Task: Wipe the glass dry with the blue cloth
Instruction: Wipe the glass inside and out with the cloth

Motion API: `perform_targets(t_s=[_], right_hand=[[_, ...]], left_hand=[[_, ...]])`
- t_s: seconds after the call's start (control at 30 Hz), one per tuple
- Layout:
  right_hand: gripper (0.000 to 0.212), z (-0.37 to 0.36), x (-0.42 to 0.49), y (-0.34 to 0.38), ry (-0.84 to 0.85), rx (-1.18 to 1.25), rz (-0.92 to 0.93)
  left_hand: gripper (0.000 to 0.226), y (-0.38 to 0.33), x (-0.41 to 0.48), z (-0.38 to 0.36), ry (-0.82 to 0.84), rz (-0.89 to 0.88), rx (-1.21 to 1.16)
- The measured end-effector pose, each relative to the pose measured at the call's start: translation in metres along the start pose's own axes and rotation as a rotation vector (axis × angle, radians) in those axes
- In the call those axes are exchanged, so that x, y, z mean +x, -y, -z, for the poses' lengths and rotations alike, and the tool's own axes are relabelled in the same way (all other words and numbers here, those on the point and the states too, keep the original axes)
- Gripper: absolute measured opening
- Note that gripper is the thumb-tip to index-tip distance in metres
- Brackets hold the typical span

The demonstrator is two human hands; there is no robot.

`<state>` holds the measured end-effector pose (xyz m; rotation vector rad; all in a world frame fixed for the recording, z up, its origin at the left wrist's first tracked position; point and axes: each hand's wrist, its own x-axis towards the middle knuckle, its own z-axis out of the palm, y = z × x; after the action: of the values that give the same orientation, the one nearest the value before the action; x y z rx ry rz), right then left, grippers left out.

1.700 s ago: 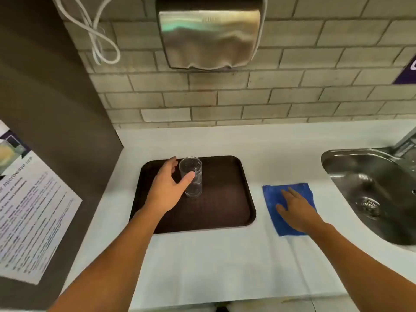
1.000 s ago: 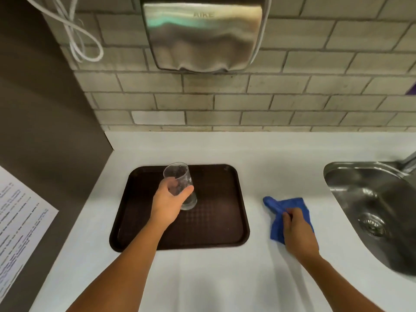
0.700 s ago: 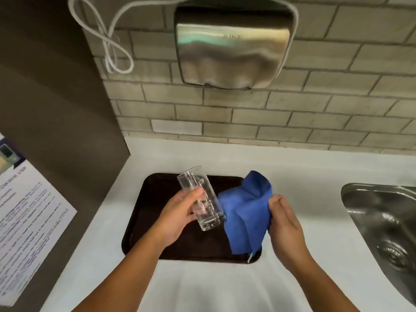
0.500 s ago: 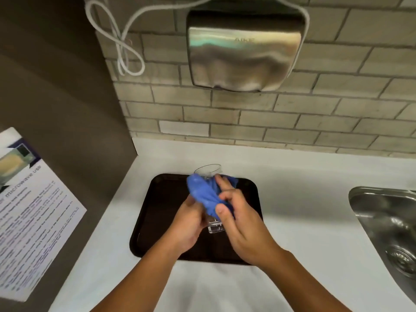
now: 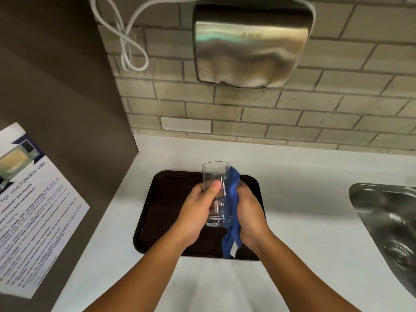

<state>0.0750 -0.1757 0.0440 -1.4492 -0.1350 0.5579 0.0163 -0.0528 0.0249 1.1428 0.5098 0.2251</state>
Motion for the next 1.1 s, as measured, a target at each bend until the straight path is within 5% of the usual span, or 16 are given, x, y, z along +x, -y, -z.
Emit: perform_targets(t_s=[0.17, 0.37, 0.57, 0.7, 0.8, 0.9, 1.0, 1.1], right_hand=[[0.048, -0.006, -0.010, -0.006, 0.069, -0.471, 0.425], [0.034, 0.001, 0.014, 0.007, -0.078, -0.144, 0.074], [0.052, -0.010, 0.002, -0.010, 0.032, -0.479, 0.472], [0.033, -0.004, 0.011, 0.002, -0.029, 0.083, 0.079], [0.033, -0.004, 0.013, 0.003, 0.008, 0.188, -0.062], [0.031, -0.005, 0.000, 0.003, 0.025, -0.017, 0.185], [0.046, -0.003, -0.009, -0.006, 0.089, -0.521, 0.587], [0.044, 0.000, -0.004, -0.001, 0.138, -0.601, 0.612]], left_hand=[[0.041, -0.003, 0.003, -0.003, -0.004, 0.012, 0.071], [0.036, -0.016, 0.005, -0.009, -0.004, 0.002, 0.075], [0.037, -0.027, 0.008, -0.009, 0.007, 0.009, 0.128], [0.044, -0.021, 0.005, -0.009, -0.009, 0.073, 0.021], [0.052, -0.014, 0.004, -0.011, -0.058, 0.096, -0.044], [0.048, -0.019, 0.005, -0.010, -0.089, 0.115, -0.094], [0.051, -0.026, 0.006, -0.008, 0.007, 0.133, -0.163], [0.053, -0.026, 0.005, -0.010, 0.055, 0.127, -0.197]])
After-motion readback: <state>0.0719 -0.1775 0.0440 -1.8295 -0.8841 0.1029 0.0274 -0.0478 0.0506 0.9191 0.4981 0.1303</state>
